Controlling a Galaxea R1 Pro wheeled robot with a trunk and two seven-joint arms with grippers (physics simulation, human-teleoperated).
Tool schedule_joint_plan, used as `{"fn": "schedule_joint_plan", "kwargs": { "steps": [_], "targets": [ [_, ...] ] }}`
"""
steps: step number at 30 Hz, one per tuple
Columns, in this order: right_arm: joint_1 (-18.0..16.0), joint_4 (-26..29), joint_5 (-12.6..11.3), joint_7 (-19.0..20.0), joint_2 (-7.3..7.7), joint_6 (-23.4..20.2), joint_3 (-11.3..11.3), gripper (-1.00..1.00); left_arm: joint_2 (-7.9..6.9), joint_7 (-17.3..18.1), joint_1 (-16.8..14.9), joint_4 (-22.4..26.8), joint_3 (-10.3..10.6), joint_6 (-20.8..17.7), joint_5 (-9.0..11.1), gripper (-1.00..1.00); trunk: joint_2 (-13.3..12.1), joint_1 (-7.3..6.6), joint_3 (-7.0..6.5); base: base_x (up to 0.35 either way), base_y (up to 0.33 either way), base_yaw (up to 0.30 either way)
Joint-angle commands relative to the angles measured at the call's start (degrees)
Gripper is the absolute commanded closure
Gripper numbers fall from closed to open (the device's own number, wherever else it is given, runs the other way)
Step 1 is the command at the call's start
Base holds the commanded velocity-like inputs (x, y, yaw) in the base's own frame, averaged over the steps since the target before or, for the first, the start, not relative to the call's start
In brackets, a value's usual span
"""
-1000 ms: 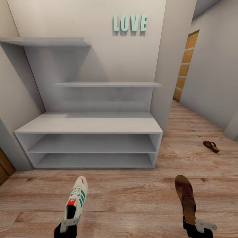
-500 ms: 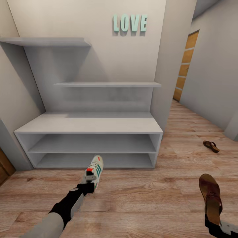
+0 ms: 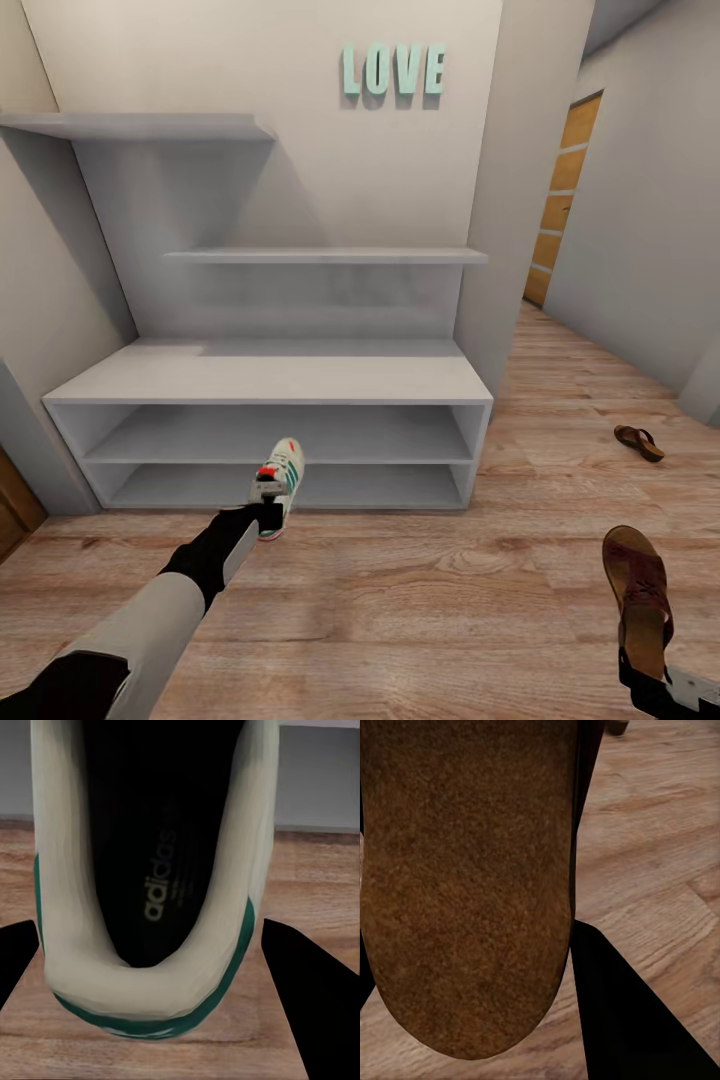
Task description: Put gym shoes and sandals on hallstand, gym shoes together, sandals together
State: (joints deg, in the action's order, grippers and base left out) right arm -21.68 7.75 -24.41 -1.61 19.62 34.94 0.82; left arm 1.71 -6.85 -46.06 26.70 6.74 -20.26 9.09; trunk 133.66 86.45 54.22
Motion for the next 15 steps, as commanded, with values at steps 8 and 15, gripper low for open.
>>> {"fn": "schedule_joint_plan", "kwargs": {
  "steps": [8, 15],
  "targets": [
    [0.0, 0.0, -0.1, -0.1, -0.45, 0.1, 0.1, 1.0, -0.26, -1.9, 0.0, 0.1, 0.4, 0.2, 0.7, 1.0, 0.0, -0.01, 0.05, 0.142, -0.189, 0.0],
    [0.0, -0.1, -0.1, -0.1, -0.53, 0.1, 0.1, 1.0, -0.14, -1.9, 0.0, 0.2, 0.3, 0.4, 0.8, 1.0, 0.0, -0.01, 0.05, 0.163, -0.261, 0.0]
  ]
}}
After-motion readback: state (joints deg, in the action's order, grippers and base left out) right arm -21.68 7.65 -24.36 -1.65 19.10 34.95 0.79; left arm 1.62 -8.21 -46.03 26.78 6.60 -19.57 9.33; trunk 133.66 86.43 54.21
